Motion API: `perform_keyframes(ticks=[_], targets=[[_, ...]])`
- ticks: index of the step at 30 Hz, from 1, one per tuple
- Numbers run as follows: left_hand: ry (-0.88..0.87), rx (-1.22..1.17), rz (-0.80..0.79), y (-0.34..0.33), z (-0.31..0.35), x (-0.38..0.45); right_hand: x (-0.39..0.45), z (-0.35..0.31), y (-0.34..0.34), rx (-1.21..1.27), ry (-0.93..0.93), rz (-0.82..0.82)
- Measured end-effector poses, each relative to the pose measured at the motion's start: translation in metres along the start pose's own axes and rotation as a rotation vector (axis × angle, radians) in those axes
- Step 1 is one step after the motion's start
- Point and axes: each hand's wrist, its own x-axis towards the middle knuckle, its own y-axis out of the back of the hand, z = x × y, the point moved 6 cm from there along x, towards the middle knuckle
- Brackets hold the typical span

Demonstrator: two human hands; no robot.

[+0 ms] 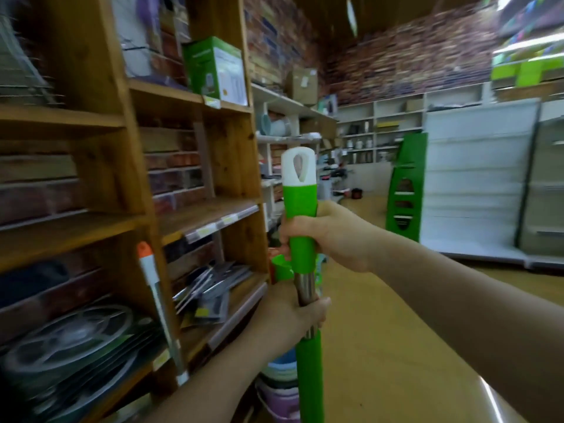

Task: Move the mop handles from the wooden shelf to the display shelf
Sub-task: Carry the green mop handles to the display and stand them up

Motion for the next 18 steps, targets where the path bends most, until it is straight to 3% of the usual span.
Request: perform_keyframes(ticks=[6,18], targets=[[-0.104,-0.099,-0.185,-0.075,0.049,0.044,-0.037,-0.006,0.09,-0.06,-0.019,0.22],[-0.279,-0.234,-0.407,-0.22,0.137,0.116,-0.103,-0.003,0.25,-0.209,-0.023,0.45]])
